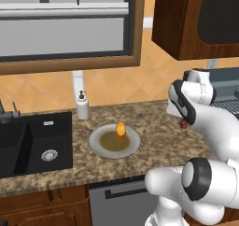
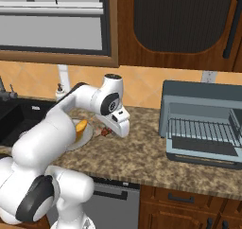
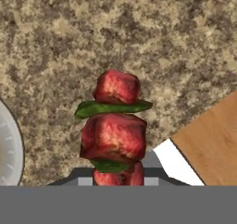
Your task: Pick up the kebab skewer and baguette bread, and place them inside the toaster oven. Close the toaster oven door and start by setting the timer.
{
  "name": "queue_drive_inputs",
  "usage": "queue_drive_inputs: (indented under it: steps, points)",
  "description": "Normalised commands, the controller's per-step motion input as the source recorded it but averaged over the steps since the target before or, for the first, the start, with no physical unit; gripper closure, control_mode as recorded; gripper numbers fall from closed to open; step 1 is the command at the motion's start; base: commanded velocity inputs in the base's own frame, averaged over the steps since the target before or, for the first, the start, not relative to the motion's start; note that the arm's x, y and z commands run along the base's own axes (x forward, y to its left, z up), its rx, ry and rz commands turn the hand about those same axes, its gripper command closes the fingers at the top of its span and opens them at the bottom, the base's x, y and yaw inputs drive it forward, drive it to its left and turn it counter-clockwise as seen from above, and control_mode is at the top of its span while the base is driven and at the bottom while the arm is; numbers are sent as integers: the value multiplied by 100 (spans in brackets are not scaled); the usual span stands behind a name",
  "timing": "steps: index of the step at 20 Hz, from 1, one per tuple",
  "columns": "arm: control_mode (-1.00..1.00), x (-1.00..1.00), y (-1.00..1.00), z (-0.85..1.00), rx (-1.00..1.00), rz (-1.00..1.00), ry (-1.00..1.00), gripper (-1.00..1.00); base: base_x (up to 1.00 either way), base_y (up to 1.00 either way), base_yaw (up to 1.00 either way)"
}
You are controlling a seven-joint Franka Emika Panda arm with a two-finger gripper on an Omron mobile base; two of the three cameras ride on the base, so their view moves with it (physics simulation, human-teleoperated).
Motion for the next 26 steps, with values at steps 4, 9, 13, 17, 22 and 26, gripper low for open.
queue_drive_inputs:
  steps: [4,9,13,17,22,26]
  points:
    - [-100,-15,-38,16,0,-17,4,100,0,0,0]
    - [-100,-23,-43,15,0,-13,1,100,0,0,0]
    - [-100,-19,-50,5,0,-12,0,100,0,0,0]
    - [-100,-3,-66,0,0,-12,0,100,0,0,0]
    - [-100,0,-56,0,0,-14,0,100,0,0,0]
    - [-100,0,-52,0,0,-14,0,100,0,0,0]
